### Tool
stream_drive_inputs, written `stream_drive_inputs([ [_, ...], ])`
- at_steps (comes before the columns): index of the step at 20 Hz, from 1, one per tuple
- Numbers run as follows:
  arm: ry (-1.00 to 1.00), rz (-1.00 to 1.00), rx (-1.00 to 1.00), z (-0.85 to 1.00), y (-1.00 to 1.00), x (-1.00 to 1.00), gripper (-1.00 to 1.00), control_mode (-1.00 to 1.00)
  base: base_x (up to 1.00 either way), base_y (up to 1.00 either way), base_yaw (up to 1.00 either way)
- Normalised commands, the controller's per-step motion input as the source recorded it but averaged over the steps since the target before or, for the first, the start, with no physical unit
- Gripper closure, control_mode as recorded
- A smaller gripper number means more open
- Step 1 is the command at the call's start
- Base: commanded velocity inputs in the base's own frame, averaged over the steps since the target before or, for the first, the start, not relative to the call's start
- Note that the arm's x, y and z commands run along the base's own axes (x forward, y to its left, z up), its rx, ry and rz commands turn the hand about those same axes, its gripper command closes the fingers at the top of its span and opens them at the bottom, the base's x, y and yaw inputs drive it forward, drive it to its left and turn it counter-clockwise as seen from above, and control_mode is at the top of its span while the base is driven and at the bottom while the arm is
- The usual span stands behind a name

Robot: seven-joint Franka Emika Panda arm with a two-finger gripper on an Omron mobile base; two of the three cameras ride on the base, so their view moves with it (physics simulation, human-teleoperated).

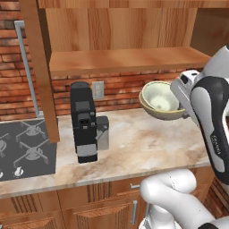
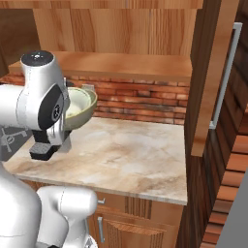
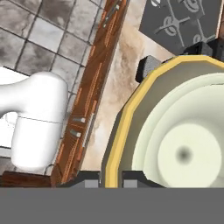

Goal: Pick up the bowls on the counter and stack them on top of one another in the open cabinet. Place the smaller bowl on top of the larger bowl.

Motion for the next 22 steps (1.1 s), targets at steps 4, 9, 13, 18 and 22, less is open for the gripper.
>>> stream_drive_inputs([
  [4, -0.13, 0.19, 0.00, 0.44, 0.21, 0.00, 1.00, -1.00, 0.00, 0.00, 0.00],
  [9, -0.21, 0.13, 0.00, 0.43, 0.19, 0.00, 1.00, -1.00, 0.00, 0.00, 0.00],
  [13, -0.22, 0.08, 0.00, 0.34, 0.20, 0.07, 1.00, -1.00, 0.00, 0.00, 0.00],
  [18, -0.18, 0.01, 0.00, 0.13, 0.19, 0.22, 1.00, -1.00, 0.00, 0.00, 0.00],
  [22, -0.11, 0.00, 0.00, 0.12, 0.08, 0.27, 1.00, -1.00, 0.00, 0.00, 0.00],
])
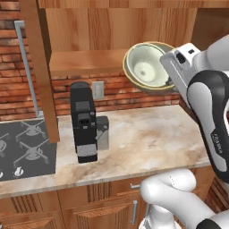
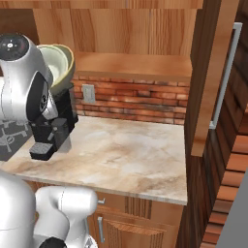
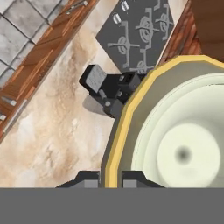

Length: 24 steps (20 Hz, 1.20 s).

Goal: Pick up the bowls on the counter and stack them on top of one another in the open cabinet. Place the smaller bowl on top of the larger bowl.

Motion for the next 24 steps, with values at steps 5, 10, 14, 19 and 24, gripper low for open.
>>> stream_drive_inputs([
  [5, -0.01, -0.01, -0.02, 0.22, 0.00, 0.27, 1.00, -1.00, 0.00, 0.00, 0.00],
  [10, 0.02, -0.04, 0.00, 0.29, -0.07, 0.36, 1.00, -1.00, 0.00, 0.00, 0.00],
  [14, 0.05, -0.06, 0.00, 0.21, -0.08, 0.37, 1.00, -1.00, 0.00, 0.00, 0.00],
  [19, 0.05, -0.10, 0.00, 0.07, -0.09, 0.27, 1.00, -1.00, 0.00, 0.00, 0.00],
  [24, 0.00, -0.10, 0.03, 0.00, -0.01, 0.20, 1.00, -1.00, 0.00, 0.00, 0.00],
])
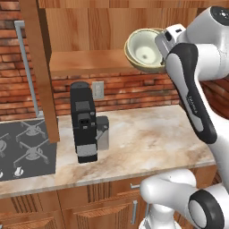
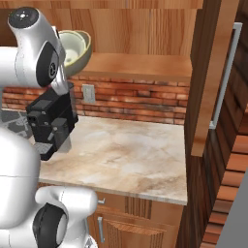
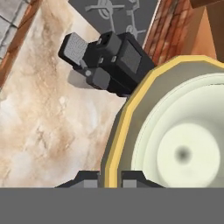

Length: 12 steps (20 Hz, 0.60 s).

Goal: Pick up the bowls on the counter and stack them on top of one another in the open cabinet. Place the smaller bowl on top of the larger bowl.

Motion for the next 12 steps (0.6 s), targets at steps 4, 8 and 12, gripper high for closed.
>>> stream_drive_inputs([
  [4, 0.00, -0.10, 0.07, 0.00, 0.00, 0.22, 1.00, -1.00, 0.00, 0.00, 0.00],
  [8, 0.00, -0.09, 0.09, 0.00, 0.00, 0.18, 1.00, -1.00, 0.00, 0.00, 0.00],
  [12, 0.00, -0.09, 0.10, 0.00, -0.01, 0.19, 1.00, -1.00, 0.00, 0.00, 0.00],
])
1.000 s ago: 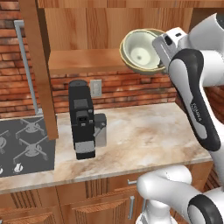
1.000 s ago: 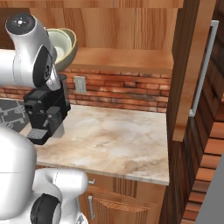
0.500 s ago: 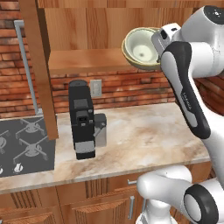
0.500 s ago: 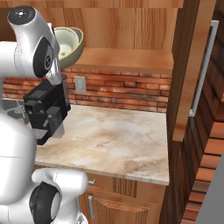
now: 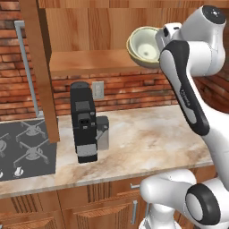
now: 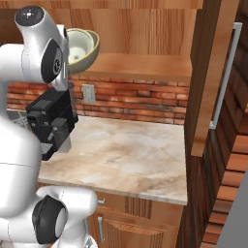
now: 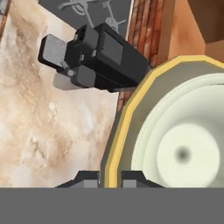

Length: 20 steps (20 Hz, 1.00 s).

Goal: Pick up the bowls on the counter and stack them on top of one another in the open cabinet. Place the smaller bowl on top of the larger bowl.

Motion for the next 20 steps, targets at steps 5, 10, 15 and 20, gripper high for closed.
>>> stream_drive_inputs([
  [5, 0.00, -0.08, 0.12, 0.00, 0.00, 0.17, 1.00, -1.00, 0.00, 0.00, 0.00],
  [10, 0.02, -0.07, 0.13, 0.00, 0.00, 0.14, 1.00, -1.00, 0.00, 0.00, 0.00],
  [15, 0.04, -0.05, 0.12, 0.00, 0.00, 0.14, 1.00, -1.00, 0.00, 0.00, 0.00],
  [20, 0.01, -0.01, 0.12, 0.00, 0.00, 0.19, 1.00, -1.00, 0.00, 0.00, 0.00],
])
